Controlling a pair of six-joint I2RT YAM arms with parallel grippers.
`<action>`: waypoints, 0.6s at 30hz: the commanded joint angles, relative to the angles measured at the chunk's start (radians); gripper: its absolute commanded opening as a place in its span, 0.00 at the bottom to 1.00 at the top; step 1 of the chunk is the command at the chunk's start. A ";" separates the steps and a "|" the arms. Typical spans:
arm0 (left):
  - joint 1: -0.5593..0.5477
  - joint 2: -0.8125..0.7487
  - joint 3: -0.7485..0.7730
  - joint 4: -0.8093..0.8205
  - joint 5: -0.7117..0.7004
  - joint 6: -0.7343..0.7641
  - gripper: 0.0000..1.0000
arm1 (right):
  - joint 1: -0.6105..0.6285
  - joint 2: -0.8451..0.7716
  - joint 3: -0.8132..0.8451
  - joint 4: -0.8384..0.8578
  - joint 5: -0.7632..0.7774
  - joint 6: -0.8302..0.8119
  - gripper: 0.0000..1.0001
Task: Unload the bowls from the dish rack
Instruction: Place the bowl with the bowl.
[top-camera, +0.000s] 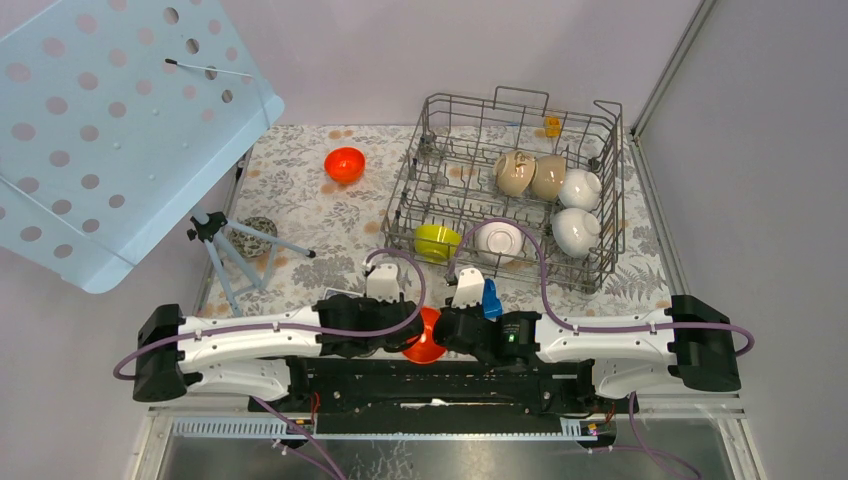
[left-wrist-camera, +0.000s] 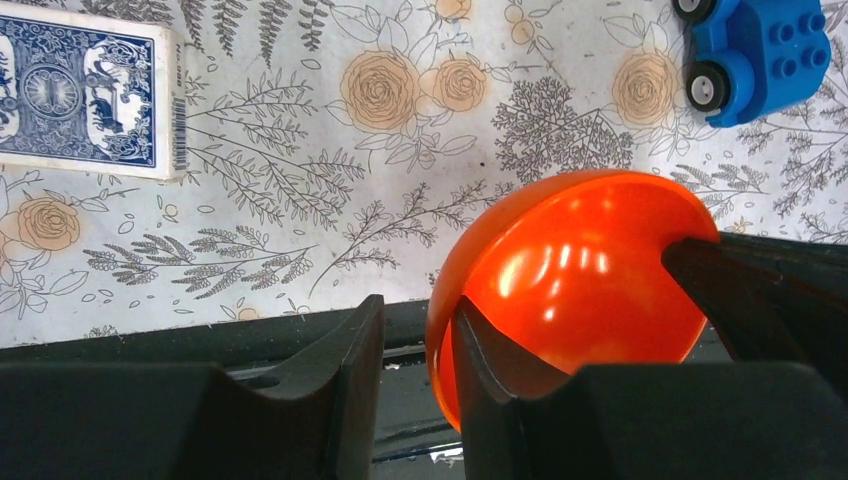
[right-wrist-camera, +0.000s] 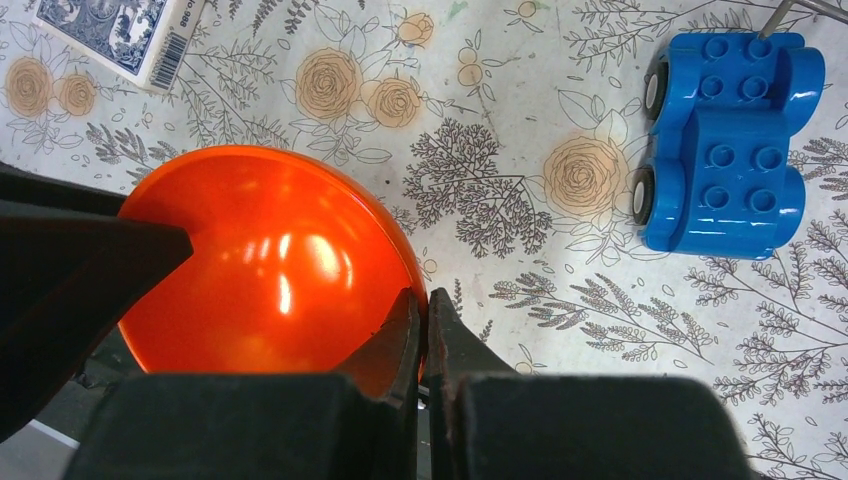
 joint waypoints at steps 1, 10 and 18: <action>-0.019 0.007 0.040 -0.002 0.015 0.012 0.34 | -0.013 -0.017 0.017 0.001 0.043 0.026 0.00; -0.032 0.029 0.039 0.014 0.021 0.015 0.21 | -0.015 -0.015 0.020 0.001 0.042 0.021 0.00; -0.034 0.022 0.043 0.012 -0.003 0.014 0.00 | -0.015 -0.030 0.015 0.017 0.003 -0.007 0.03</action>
